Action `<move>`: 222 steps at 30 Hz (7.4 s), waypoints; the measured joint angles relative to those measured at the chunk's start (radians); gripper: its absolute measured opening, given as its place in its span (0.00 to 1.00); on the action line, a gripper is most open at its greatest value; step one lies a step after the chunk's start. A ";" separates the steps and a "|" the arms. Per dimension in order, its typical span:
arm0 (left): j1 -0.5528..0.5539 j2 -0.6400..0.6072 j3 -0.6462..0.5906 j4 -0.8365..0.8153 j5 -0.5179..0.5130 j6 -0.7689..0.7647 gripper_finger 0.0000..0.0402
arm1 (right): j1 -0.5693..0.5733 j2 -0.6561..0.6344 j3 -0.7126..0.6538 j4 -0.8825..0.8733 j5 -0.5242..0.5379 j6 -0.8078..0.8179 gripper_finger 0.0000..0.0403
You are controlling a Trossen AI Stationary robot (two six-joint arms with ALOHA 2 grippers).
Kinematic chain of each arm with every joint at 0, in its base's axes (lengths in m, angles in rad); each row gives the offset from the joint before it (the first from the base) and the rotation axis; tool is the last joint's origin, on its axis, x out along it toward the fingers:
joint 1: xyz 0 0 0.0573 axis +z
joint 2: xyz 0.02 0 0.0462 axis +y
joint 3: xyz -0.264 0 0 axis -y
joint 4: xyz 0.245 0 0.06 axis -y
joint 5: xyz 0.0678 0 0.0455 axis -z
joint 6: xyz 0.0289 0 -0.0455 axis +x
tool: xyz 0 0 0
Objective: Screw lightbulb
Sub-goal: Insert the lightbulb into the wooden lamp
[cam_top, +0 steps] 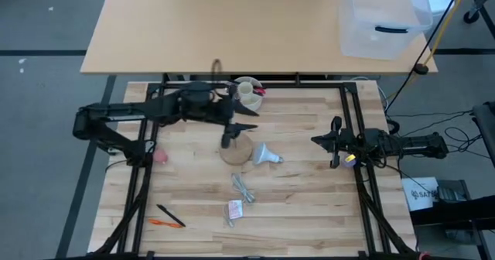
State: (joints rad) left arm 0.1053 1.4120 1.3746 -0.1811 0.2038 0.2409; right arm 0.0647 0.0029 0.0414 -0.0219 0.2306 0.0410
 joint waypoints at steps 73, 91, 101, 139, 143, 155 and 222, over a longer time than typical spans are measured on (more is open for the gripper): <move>-0.297 -0.337 -1.066 0.490 -0.783 -0.509 0.04 | -0.007 1.074 0.615 -0.041 -0.124 0.217 0.10; -0.287 -0.092 -1.090 0.683 -0.652 -0.522 0.28 | 0.000 1.534 0.852 -0.246 -0.126 0.216 0.77; -0.287 -0.061 -1.089 0.715 -0.652 -0.520 0.29 | -0.019 1.735 0.968 -0.351 -0.073 0.209 0.78; -0.265 -0.061 -1.089 0.731 -0.655 -0.528 0.29 | -0.066 1.656 0.983 -0.296 -0.080 0.111 0.38; -0.265 -0.061 -1.089 0.738 -0.655 -0.528 0.29 | -0.066 1.576 0.983 -0.295 -0.079 0.109 0.39; -0.265 -0.071 -1.089 0.840 -0.582 -0.521 0.29 | -0.065 1.408 0.983 -0.102 -0.079 -0.009 0.39; -0.135 -0.351 -0.270 0.095 -0.525 0.105 0.29 | -0.204 1.801 1.067 0.971 -0.368 -0.061 0.39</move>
State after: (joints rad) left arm -0.0301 1.0607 1.1042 -0.0862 -0.3214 0.3458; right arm -0.1394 1.8042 1.1080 0.9495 -0.1373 -0.0204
